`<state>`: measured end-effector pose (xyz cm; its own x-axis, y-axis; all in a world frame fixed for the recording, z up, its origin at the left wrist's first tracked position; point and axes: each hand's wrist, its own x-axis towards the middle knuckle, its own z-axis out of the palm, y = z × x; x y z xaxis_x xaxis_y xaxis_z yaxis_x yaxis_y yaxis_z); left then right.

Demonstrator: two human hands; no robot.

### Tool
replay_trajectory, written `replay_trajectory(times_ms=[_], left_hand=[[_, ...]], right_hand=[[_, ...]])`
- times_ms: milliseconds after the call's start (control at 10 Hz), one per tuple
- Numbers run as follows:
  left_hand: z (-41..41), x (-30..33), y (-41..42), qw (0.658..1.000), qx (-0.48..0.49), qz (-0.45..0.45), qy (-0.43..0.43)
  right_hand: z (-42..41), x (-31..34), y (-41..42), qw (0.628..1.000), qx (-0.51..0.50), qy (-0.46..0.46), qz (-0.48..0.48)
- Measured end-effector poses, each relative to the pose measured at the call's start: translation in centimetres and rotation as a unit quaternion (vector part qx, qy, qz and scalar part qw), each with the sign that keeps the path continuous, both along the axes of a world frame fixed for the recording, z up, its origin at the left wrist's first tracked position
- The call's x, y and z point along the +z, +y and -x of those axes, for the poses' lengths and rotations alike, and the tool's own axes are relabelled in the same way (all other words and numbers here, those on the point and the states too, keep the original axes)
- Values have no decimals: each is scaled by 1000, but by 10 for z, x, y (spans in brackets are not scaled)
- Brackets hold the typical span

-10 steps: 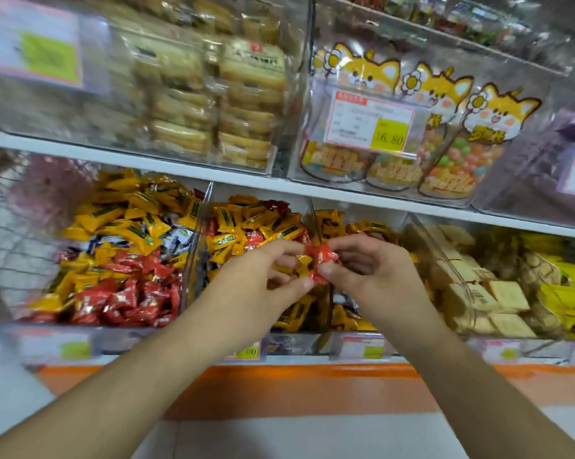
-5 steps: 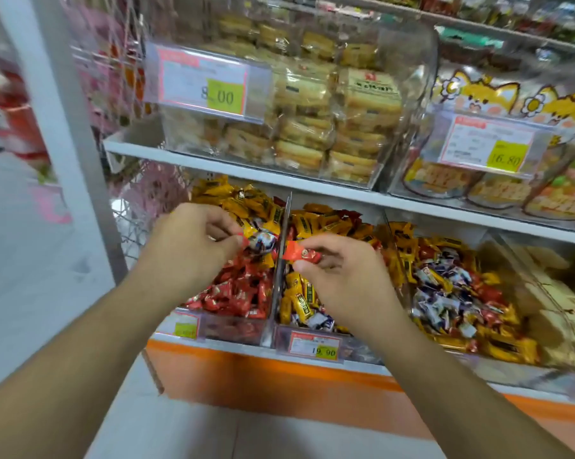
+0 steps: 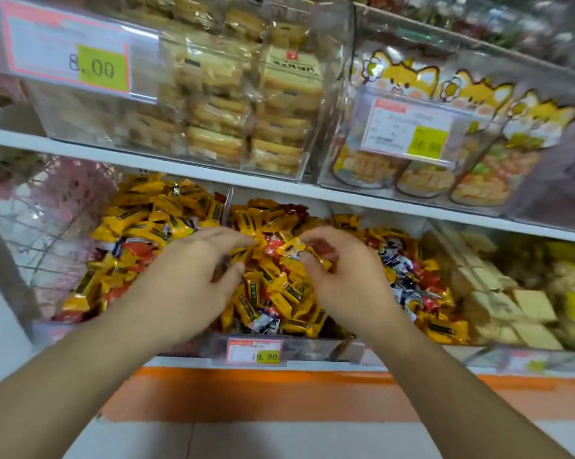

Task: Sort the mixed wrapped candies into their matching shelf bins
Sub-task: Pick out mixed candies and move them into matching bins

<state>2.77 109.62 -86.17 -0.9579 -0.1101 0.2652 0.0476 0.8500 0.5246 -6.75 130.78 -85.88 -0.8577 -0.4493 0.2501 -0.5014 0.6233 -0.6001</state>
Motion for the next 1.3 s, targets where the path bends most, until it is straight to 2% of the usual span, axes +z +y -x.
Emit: replay_trajectory(times_ms=[100, 300, 600, 700, 900, 1100, 1200, 1300], left_hand=[[14, -12, 33, 995, -93, -7, -34], [41, -23, 83, 982, -171, 1, -76], [58, -37, 105, 975, -201, 58, -72], [56, -37, 106, 976, -201, 45, -76], [52, -35, 103, 975, -196, 12, -101], [45, -30, 99, 982, -177, -16, -65], [43, -29, 96, 984, -165, -26, -69], [40, -20, 95, 988, -117, -85, -45]], right_hand=[[35, -5, 45, 997, -80, 14, -4], [104, -23, 99, 983, -167, -14, -78], [154, -48, 90, 979, -141, -19, -148], [158, -49, 92, 977, -154, -31, -144], [155, -53, 103, 980, -180, -11, -88], [136, -44, 119, 979, -199, 32, -22], [112, -25, 123, 978, -202, 1, 47], [71, 3, 107, 968, -133, -128, 169]])
